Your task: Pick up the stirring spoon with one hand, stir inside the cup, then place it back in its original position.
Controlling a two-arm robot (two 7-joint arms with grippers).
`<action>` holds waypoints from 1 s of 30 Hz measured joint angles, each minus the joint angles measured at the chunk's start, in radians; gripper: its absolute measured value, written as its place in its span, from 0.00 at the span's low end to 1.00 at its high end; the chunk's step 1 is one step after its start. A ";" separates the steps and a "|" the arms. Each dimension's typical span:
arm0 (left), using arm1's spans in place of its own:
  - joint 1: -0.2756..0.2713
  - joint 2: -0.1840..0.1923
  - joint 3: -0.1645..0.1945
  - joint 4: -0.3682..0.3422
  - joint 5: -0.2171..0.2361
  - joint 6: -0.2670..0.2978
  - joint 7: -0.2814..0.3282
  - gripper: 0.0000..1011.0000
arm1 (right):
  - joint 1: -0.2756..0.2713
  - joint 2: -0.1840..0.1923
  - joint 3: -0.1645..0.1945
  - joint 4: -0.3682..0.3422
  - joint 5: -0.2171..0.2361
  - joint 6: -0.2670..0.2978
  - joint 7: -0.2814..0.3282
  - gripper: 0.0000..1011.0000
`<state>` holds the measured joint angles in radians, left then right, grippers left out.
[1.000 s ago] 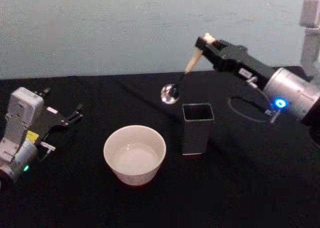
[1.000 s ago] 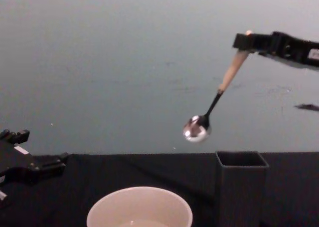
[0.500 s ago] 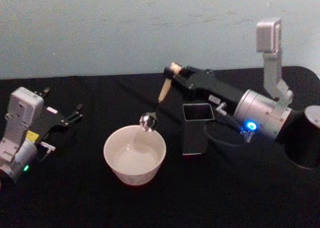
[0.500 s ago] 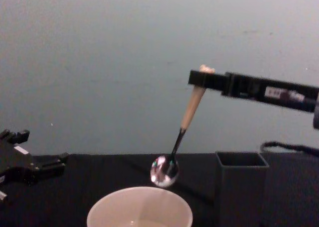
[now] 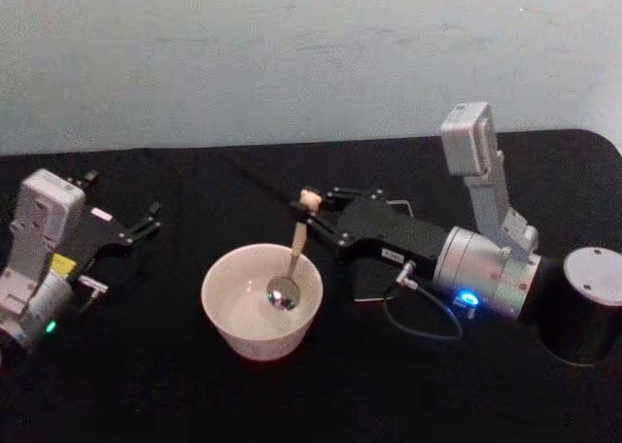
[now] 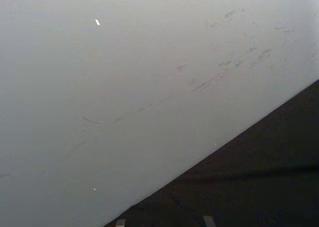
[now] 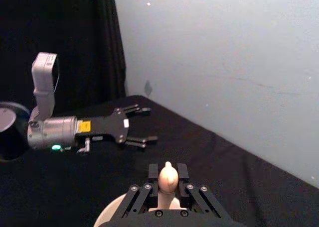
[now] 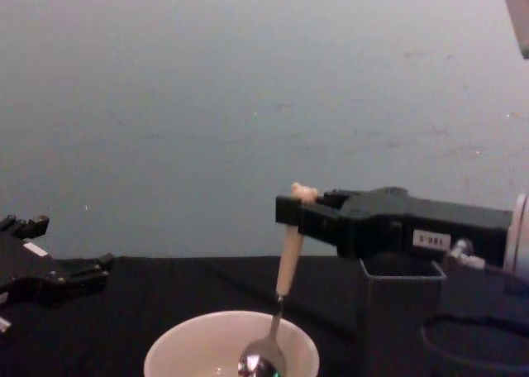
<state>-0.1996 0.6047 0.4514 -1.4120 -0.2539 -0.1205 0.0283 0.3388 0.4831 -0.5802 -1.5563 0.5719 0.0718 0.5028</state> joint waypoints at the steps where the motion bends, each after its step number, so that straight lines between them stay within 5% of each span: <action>1: 0.000 0.000 0.000 0.000 0.000 0.000 0.000 0.99 | -0.001 0.000 -0.001 0.000 -0.004 0.000 0.003 0.21; 16: 0.000 0.000 0.000 0.000 0.000 0.000 0.000 0.99 | -0.011 -0.038 -0.020 0.017 -0.043 0.030 0.025 0.21; 30: 0.000 0.000 0.000 0.000 0.000 0.000 0.000 0.99 | 0.028 -0.129 -0.049 0.094 -0.057 0.070 0.010 0.21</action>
<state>-0.1995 0.6047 0.4514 -1.4119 -0.2539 -0.1206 0.0283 0.3673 0.3544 -0.6291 -1.4621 0.5152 0.1422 0.5123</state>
